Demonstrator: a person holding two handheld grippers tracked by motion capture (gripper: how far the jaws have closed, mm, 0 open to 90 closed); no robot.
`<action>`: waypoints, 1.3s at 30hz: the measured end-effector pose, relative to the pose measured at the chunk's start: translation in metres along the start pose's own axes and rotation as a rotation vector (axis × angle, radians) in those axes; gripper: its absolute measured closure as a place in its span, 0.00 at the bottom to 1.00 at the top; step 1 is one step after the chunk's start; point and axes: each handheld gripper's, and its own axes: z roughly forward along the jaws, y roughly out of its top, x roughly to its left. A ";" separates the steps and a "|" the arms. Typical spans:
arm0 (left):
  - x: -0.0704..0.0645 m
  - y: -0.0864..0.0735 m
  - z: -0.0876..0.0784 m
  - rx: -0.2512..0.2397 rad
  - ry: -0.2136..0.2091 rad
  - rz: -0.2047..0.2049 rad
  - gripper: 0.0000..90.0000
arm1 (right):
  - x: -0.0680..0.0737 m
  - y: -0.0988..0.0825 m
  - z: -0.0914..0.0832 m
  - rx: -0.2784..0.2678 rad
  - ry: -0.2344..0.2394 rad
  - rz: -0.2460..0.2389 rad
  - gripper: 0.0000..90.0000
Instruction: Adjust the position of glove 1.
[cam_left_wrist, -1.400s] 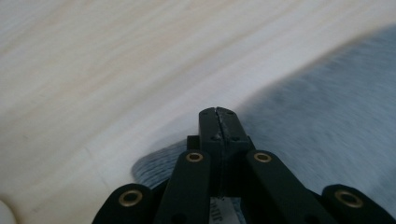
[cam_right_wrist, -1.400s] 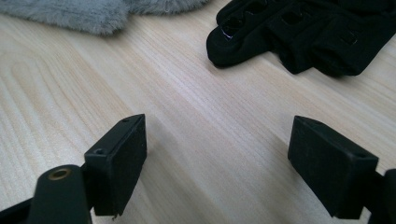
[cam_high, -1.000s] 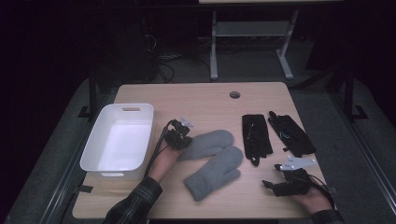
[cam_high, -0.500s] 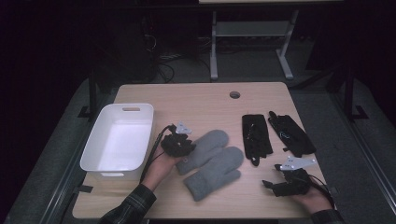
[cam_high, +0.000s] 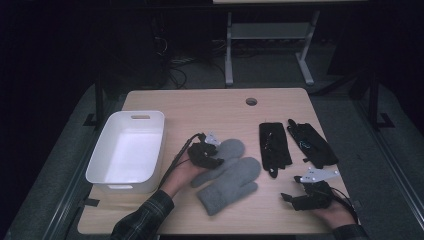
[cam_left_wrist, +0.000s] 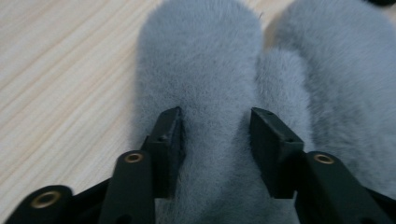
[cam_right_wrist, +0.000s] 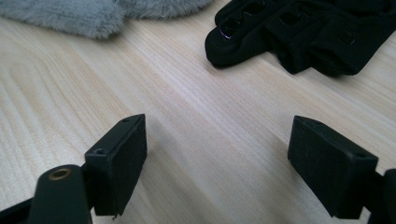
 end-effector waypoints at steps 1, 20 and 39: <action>0.000 0.000 0.001 0.001 -0.004 -0.001 0.68 | 0.000 0.000 0.000 0.002 -0.001 -0.001 0.22; 0.008 0.005 -0.031 -0.066 -0.042 -0.082 0.94 | -0.001 -0.003 0.002 -0.023 0.010 -0.019 0.17; -0.011 0.003 -0.097 -0.126 -0.074 -0.132 0.95 | -0.001 -0.002 0.002 -0.025 0.012 -0.017 0.17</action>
